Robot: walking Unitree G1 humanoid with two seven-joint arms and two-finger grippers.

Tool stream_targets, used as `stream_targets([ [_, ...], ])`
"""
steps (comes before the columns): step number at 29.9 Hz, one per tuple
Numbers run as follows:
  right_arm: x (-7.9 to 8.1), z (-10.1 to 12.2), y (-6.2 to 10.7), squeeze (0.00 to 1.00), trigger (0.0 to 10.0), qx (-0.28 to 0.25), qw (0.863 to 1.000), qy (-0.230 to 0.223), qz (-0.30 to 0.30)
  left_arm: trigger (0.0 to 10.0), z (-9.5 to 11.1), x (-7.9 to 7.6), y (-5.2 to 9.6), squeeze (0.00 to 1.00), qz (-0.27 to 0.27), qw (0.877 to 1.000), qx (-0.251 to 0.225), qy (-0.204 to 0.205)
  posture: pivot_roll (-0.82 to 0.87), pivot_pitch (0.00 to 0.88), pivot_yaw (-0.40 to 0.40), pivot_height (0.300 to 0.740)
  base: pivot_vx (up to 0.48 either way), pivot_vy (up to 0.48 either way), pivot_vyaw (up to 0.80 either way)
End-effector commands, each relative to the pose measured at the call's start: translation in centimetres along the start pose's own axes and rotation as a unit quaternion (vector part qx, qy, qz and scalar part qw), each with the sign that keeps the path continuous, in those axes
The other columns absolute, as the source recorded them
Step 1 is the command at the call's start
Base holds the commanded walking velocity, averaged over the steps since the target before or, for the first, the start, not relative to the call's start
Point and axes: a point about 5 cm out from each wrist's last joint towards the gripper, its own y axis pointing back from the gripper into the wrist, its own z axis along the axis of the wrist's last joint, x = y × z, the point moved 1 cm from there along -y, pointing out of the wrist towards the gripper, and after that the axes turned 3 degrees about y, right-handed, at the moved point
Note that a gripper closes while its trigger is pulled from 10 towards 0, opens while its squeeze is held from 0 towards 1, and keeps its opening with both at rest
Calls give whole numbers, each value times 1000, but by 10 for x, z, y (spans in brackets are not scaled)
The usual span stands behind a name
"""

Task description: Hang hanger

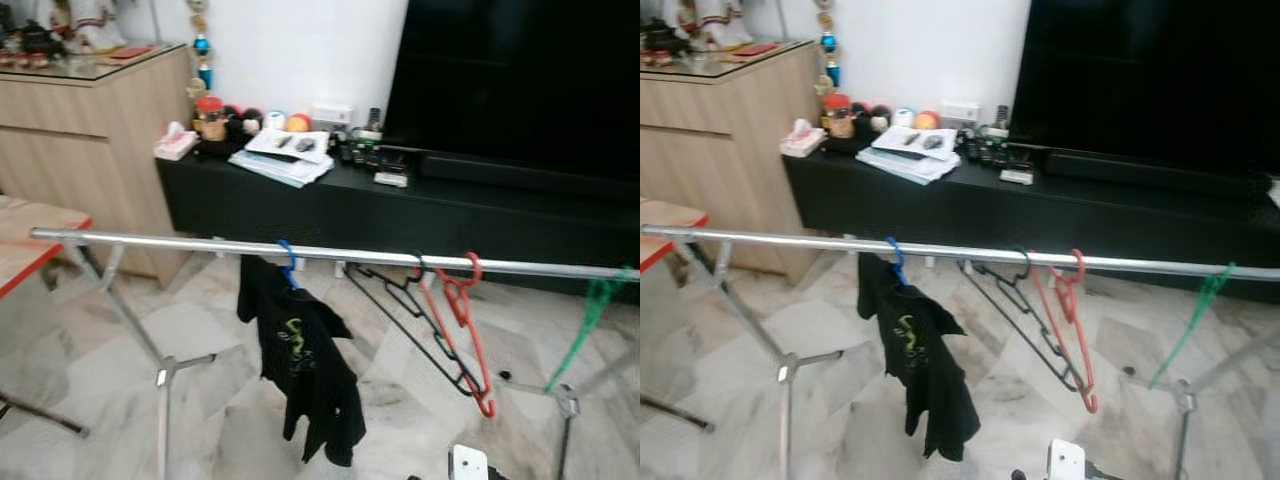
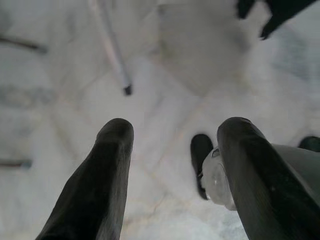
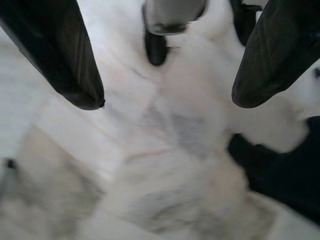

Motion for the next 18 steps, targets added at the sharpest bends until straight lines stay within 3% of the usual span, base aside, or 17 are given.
stream_targets([
  [1, -3, -4, 1, 0, 10000, 5, 1000, -3, -4, 10000, 0, -3, -1, 0, -5, 1000, 2, -7, 114, 0, -36, 740, 0, -364, -756],
  [3, -3, -5, 1, 0, 10000, 6, 1000, -2, -2, 10000, 0, -3, 0, 0, -5, 1000, 2, -7, 114, 0, -36, 740, 0, -364, -738],
  [18, -8, -6, 2, 0, 10000, 4, 1000, 1, -6, 10000, -3, -6, 0, 0, -9, 1000, 6, -2, 97, 28, -42, 740, 0, -349, 0],
])
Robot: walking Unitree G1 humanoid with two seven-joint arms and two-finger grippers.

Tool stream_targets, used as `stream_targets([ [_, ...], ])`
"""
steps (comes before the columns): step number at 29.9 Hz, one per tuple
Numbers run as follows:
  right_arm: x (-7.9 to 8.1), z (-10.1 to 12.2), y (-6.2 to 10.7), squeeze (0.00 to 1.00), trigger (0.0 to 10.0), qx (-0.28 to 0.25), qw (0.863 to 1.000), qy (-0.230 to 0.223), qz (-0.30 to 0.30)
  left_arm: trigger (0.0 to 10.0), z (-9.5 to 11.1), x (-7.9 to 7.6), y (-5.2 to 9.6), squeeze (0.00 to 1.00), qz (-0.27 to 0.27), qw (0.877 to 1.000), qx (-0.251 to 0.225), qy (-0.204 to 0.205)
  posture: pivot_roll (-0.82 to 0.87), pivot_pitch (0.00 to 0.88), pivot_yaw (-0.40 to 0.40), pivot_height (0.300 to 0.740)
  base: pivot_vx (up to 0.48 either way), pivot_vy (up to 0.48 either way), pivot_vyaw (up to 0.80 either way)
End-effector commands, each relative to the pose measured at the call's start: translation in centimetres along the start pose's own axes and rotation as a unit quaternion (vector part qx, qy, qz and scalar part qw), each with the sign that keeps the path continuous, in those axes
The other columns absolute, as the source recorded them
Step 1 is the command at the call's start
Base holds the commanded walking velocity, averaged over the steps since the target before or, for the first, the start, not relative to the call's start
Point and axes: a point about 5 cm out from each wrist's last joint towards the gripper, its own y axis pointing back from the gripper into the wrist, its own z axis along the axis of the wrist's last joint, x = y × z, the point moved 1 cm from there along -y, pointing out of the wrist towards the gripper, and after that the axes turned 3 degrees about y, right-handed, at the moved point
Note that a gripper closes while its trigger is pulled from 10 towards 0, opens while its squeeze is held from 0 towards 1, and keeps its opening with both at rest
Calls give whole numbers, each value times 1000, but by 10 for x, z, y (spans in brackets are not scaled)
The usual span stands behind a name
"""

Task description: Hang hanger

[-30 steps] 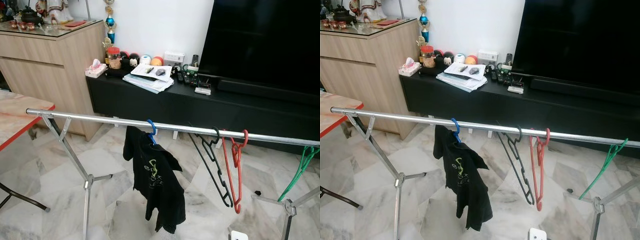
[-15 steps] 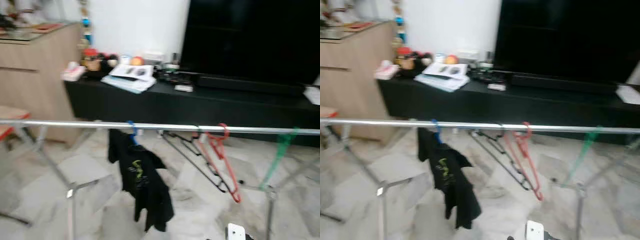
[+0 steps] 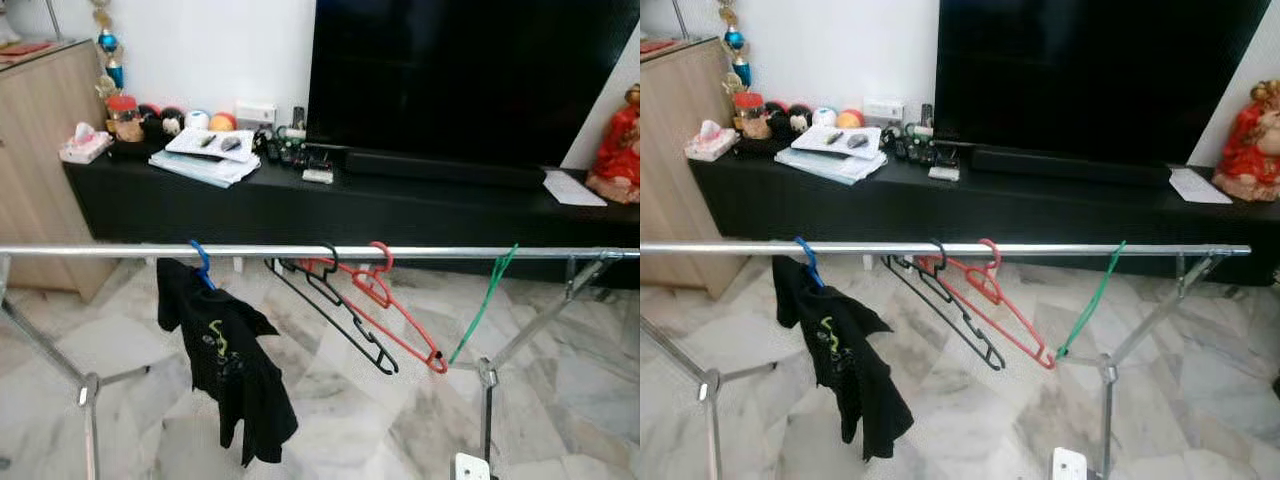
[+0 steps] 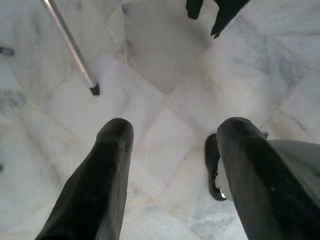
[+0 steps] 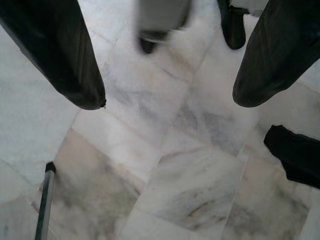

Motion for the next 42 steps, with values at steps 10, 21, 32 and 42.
stream_targets([
  [10, -9, -6, 2, 0, 10000, 9, 1000, 3, -9, 10000, 0, -10, -1, 0, -12, 1000, 1, -2, 95, 37, -38, 740, 0, -342, -143],
  [21, -8, -9, 2, 0, 10000, 10, 1000, 12, -7, 10000, 6, -17, -3, 0, -17, 1000, -2, -3, 93, 37, -36, 740, 0, -338, -644],
  [32, -9, -9, 2, 0, 10000, 8, 1000, 16, -9, 10000, 2, -15, -2, 0, -15, 1000, 0, -3, 104, 23, -35, 740, 0, -333, 0],
  [42, -9, -11, 3, 0, 10000, 11, 1000, 17, -9, 10000, -2, -13, -1, 0, -18, 1000, 10, 7, 100, 7, -31, 740, 0, -128, -77],
])
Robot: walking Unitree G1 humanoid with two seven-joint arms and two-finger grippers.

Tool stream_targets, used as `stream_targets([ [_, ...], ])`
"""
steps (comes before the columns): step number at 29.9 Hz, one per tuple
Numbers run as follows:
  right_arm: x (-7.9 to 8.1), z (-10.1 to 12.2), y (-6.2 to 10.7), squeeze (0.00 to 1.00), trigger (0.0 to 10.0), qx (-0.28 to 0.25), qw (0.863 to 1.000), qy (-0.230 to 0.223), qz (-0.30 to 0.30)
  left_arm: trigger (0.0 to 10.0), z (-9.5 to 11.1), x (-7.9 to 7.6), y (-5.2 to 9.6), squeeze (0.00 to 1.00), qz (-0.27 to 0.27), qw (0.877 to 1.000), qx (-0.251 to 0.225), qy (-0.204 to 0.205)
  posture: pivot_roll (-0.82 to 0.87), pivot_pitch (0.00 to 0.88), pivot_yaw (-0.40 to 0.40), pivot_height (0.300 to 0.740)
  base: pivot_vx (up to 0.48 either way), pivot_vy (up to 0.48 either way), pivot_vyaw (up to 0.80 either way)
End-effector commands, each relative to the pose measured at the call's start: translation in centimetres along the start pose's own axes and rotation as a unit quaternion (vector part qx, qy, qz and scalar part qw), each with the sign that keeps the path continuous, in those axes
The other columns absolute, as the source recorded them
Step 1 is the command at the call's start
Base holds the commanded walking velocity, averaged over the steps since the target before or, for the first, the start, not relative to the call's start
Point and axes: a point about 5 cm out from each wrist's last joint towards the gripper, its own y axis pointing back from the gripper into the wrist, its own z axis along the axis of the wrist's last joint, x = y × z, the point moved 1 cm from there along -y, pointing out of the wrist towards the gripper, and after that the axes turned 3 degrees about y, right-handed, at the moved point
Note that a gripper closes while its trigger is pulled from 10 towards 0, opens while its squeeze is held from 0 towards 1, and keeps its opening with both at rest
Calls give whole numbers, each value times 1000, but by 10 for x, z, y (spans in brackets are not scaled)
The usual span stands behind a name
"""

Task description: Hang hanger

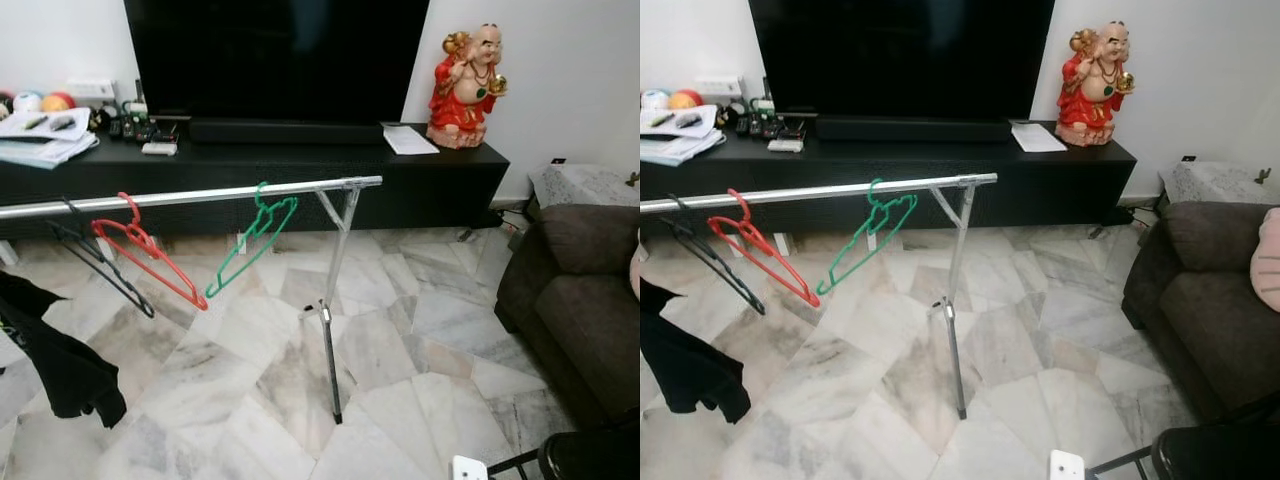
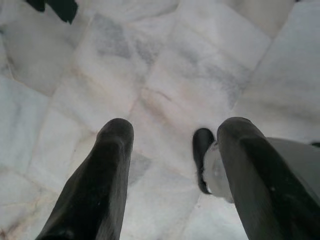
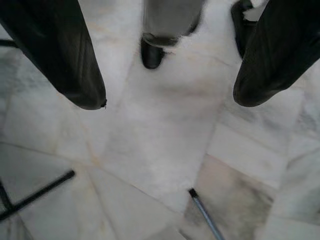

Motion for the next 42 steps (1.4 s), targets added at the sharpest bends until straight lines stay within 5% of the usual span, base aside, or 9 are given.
stream_targets([
  [1, 0, 0, 0, 0, 10000, 2, 1000, 2, -1, 10000, -6, 2, 2, 0, 0, 1000, 15, 0, 101, 6, -31, 740, 0, 0, -775],
  [16, -1, -1, 0, 0, 10000, 6, 1000, 15, 2, 10000, -10, -2, 3, 0, -9, 999, 22, -23, 104, 0, -32, 740, 0, -86, -775],
  [42, -1, 0, 0, 0, 10000, 4, 1000, 13, -1, 10000, -11, 0, 3, 0, -6, 1000, 27, 6, 102, 20, -31, 740, 0, -37, -775],
])
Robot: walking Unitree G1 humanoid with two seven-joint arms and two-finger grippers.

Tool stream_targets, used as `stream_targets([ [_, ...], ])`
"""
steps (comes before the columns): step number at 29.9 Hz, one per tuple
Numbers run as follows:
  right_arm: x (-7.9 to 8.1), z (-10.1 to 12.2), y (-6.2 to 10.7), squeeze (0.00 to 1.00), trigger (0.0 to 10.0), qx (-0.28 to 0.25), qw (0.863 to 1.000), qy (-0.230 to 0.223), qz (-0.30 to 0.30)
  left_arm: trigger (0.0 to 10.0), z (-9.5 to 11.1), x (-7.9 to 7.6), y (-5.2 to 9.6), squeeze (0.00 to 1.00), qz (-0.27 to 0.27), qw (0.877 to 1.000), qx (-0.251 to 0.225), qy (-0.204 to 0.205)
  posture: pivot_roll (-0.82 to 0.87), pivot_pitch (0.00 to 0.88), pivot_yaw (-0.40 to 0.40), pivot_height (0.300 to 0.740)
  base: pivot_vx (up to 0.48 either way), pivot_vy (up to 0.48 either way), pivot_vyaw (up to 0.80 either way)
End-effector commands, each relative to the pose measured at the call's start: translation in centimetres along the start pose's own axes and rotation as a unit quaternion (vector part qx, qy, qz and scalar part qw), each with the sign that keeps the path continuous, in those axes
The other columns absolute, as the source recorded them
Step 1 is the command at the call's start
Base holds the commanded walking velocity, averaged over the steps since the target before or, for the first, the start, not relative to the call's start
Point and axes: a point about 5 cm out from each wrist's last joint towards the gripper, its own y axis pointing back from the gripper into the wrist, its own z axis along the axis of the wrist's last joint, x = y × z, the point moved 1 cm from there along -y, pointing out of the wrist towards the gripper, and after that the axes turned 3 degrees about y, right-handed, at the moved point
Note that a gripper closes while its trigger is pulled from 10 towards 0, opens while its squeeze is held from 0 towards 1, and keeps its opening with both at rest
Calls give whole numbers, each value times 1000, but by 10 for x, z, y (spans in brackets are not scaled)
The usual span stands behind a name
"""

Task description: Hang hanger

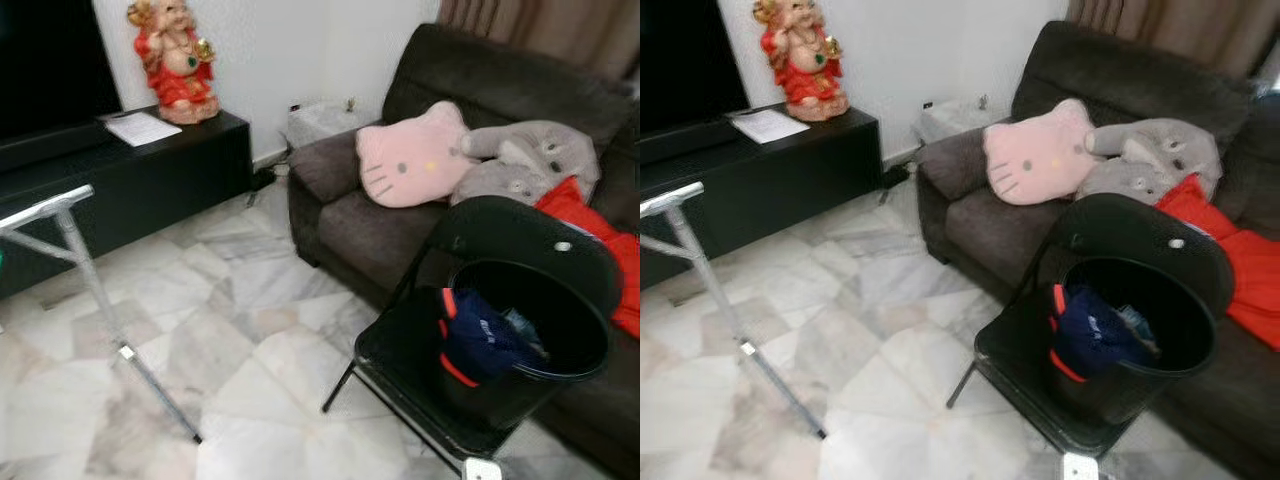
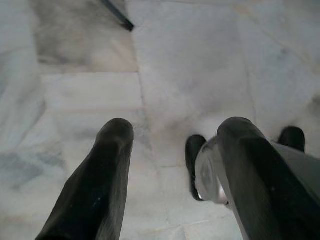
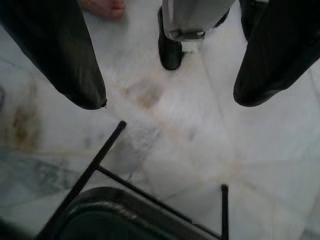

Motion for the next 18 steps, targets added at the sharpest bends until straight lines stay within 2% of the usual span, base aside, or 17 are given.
stream_targets([
  [1, -1, -5, 1, 0, 10000, 9, 1000, -1, -2, 10000, -4, -1, 1, 0, -3, 1000, 5, 3, 103, 20, -31, 740, 0, 0, -775],
  [13, -1, -5, 1, 0, 10000, 8, 1000, -3, -2, 10000, 1, 0, 0, 0, -6, 1000, -7, 4, 102, 21, -26, 740, 0, 0, -775],
  [18, 0, -3, 1, 0, 10000, -2, 1000, -11, -2, 10000, 3, -2, -1, 0, -8, 1000, -11, 7, 102, 22, -25, 740, 0, 0, 0],
])
